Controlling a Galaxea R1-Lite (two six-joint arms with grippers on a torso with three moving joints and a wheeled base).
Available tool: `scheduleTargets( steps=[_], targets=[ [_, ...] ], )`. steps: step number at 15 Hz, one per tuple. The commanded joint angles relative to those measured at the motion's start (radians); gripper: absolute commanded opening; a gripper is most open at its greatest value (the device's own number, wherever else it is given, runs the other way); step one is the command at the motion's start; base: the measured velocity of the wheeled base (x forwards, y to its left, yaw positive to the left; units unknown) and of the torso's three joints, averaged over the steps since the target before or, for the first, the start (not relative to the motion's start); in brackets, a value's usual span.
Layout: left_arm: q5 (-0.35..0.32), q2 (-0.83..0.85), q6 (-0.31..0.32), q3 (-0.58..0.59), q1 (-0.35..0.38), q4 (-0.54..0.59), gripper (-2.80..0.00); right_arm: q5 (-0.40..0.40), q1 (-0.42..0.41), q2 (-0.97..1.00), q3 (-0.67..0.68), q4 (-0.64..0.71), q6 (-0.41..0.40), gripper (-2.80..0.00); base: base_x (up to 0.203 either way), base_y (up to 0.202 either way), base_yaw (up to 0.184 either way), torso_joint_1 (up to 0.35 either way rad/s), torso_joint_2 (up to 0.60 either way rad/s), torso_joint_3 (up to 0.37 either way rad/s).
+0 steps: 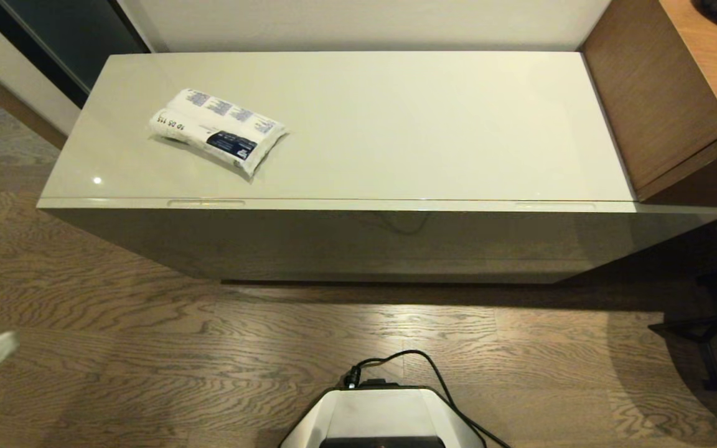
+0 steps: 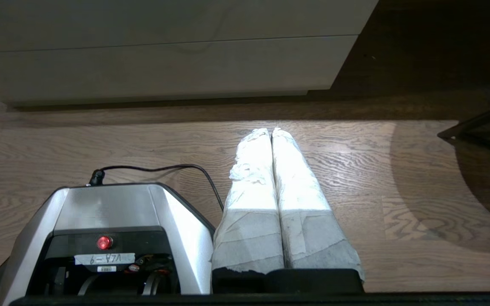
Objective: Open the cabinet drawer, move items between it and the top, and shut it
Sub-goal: Open the drawer
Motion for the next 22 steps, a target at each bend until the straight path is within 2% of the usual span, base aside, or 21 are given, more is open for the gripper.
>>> scheduleTargets(
  steps=[1, 3, 5, 7, 11, 15, 22],
  targets=[
    [0.002, 0.346, -0.035, -0.041, -0.009, -0.145, -2.80, 0.000, 0.000, -0.006, 0.003, -0.001, 0.000, -2.80, 0.000, 0.000, 0.000, 0.000, 0.00, 0.000],
    [0.022, 0.557, -0.106, -0.071, -0.026, -0.386, -2.80, 0.000, 0.000, -0.006, 0.003, -0.001, 0.000, -2.80, 0.000, 0.000, 0.000, 0.000, 0.00, 0.000],
    [0.086, 0.725, -0.171, -0.110, -0.064, -0.627, -2.80, 0.000, 0.000, -0.006, 0.003, -0.002, 0.000, -2.80, 0.000, 0.000, 0.000, 0.000, 0.00, 0.000],
    [0.148, 0.805, -0.221, -0.195, -0.098, -0.764, -2.80, 0.000, 0.000, -0.006, 0.002, -0.002, 0.000, -2.80, 0.000, 0.000, 0.000, 0.000, 0.00, 0.000],
    [0.162, 0.807, -0.257, -0.278, -0.103, -0.704, -2.80, 0.000, 0.000, -0.006, 0.002, -0.002, 0.000, -2.80, 0.000, 0.000, 0.000, 0.000, 0.00, 0.000],
    [0.162, 0.834, -0.297, -0.251, -0.103, -0.698, -2.80, 0.000, 0.000, -0.006, 0.002, -0.001, 0.000, -2.80, 0.000, 0.000, 0.000, 0.000, 0.00, 0.000],
    [0.165, 0.873, -0.318, -0.273, -0.111, -0.715, -2.80, 0.000, 0.000, -0.006, 0.002, -0.001, 0.000, -2.80, 0.000, 0.000, 0.000, 0.000, 0.00, 0.000]
  ],
)
